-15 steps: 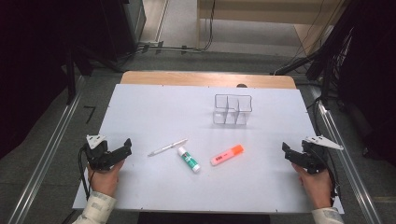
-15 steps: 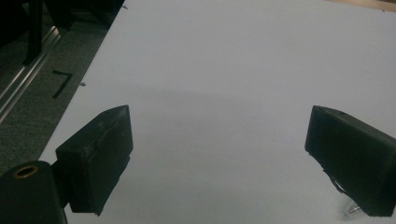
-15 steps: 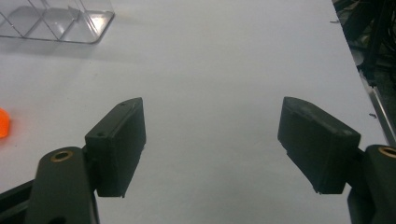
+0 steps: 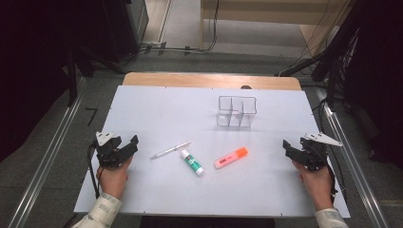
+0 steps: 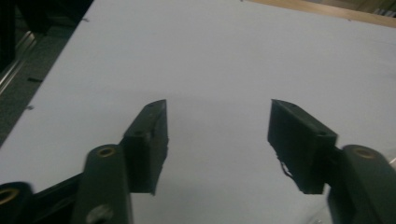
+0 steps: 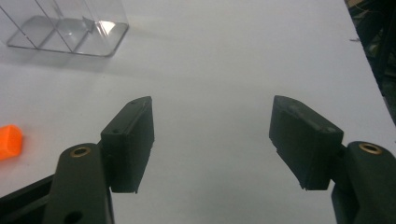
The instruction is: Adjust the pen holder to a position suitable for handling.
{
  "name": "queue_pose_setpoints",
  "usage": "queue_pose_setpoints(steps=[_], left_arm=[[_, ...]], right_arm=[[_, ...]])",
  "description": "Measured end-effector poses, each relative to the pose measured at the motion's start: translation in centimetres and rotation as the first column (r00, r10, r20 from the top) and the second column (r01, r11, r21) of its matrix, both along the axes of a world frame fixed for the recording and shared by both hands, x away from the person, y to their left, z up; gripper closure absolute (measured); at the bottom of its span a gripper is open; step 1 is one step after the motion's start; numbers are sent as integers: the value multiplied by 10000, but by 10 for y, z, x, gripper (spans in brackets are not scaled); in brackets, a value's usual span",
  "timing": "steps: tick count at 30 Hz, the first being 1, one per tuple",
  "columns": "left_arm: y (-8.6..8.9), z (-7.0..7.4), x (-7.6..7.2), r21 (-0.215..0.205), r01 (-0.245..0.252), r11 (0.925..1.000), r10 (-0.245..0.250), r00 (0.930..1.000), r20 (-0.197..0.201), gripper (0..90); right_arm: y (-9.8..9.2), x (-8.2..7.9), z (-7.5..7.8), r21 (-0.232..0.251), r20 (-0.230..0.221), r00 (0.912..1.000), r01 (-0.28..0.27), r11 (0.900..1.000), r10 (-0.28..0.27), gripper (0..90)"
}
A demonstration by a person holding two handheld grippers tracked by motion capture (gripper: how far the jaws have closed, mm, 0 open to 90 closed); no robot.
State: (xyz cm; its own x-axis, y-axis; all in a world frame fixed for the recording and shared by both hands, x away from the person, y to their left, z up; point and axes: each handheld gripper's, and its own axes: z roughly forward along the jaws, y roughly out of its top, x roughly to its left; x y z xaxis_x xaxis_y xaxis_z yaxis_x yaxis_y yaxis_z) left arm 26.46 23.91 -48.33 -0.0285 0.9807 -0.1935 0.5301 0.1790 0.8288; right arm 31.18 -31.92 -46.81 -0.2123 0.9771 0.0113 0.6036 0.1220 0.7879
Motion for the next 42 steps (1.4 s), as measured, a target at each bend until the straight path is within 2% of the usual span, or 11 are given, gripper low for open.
queue_pose_setpoints(steps=[3,8,10,12,15,17,24,30,34,39,42], left_arm=[[-11,3,12,208,498,9985,-498,9988,-18,489],[-38,15,44,220,1226,9922,-1225,9924,-55,632],[-55,20,57,496,1657,9849,-1655,9862,-82,699],[-74,25,70,890,2120,9732,-2115,9773,-149,787],[-102,32,89,1224,2538,9595,-2533,9672,-201,896],[-121,34,101,1279,2834,9505,-2821,9590,-279,899],[-180,30,134,1322,3215,9376,-3199,9469,-335,900],[-218,26,159,1291,3531,9266,-3494,9356,-511,899],[-233,22,167,1351,3733,9178,-3674,9276,-671,899],[-235,21,168,1205,3767,9185,-3708,9261,-693,900],[-235,22,166,1259,3869,9135,-3794,9218,-799,900]], right_arm=[[5,9,1,27,9,10000,-59,10000,59,407],[19,32,3,249,345,9994,-6,9997,-2,576],[28,43,3,65,361,9993,41,10000,-43,654],[37,53,3,163,284,9996,47,9999,-52,745],[50,67,5,-77,407,9992,-60,10000,63,832],[59,78,9,-167,390,9992,-116,9998,122,863],[79,107,12,-198,246,9994,-220,9996,225,879],[92,121,4,61,-131,9994,-311,9995,311,879],[96,126,-3,97,-275,9991,-305,9995,307,879],[100,126,-6,108,-248,9990,-360,9993,362,879],[98,125,-5,415,-393,9985,-352,9985,369,881]])
